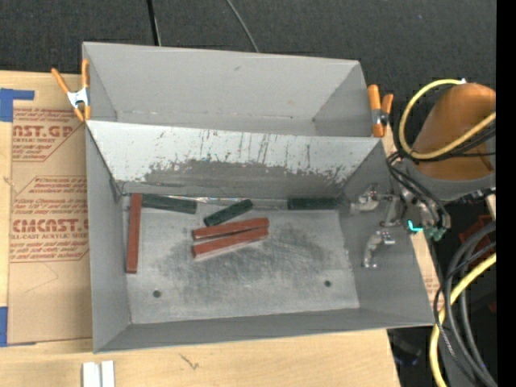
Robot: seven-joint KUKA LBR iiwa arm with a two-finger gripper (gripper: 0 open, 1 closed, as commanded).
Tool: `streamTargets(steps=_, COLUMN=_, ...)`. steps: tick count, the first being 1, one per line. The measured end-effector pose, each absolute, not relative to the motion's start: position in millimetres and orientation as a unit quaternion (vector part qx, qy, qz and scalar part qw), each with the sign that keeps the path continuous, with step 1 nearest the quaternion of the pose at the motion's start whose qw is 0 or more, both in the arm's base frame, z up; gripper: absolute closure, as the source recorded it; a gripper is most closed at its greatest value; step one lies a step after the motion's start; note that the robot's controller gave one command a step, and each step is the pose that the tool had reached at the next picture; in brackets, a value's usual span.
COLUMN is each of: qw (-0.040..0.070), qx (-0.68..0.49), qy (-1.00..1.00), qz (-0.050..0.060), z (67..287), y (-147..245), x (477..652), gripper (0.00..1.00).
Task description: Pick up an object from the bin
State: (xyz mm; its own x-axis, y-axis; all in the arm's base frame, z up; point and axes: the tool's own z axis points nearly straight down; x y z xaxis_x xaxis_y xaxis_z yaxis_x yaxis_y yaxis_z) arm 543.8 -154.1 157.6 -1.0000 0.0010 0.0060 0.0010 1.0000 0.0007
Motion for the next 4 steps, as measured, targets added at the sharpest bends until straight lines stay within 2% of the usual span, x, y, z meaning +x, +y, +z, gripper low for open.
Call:
streamTargets(steps=1, qw=-0.001, qx=0.000, qy=-1.000, qz=0.000, z=162.0, y=-153.6, x=545.8, gripper=0.00)
streamTargets(steps=2, qw=-0.004, qx=0.009, qy=-1.000, qz=0.001, z=101.1, y=-141.9, x=566.4, gripper=0.00)
streamTargets(steps=3, qw=0.001, qx=0.051, qy=-0.999, qz=0.000, z=87.7, y=-81.5, x=564.2, gripper=0.00)
streamTargets(steps=4, qw=-0.002, qx=0.062, qy=-0.998, qz=-0.001, z=95.1, y=-55.6, x=583.2, gripper=0.00)
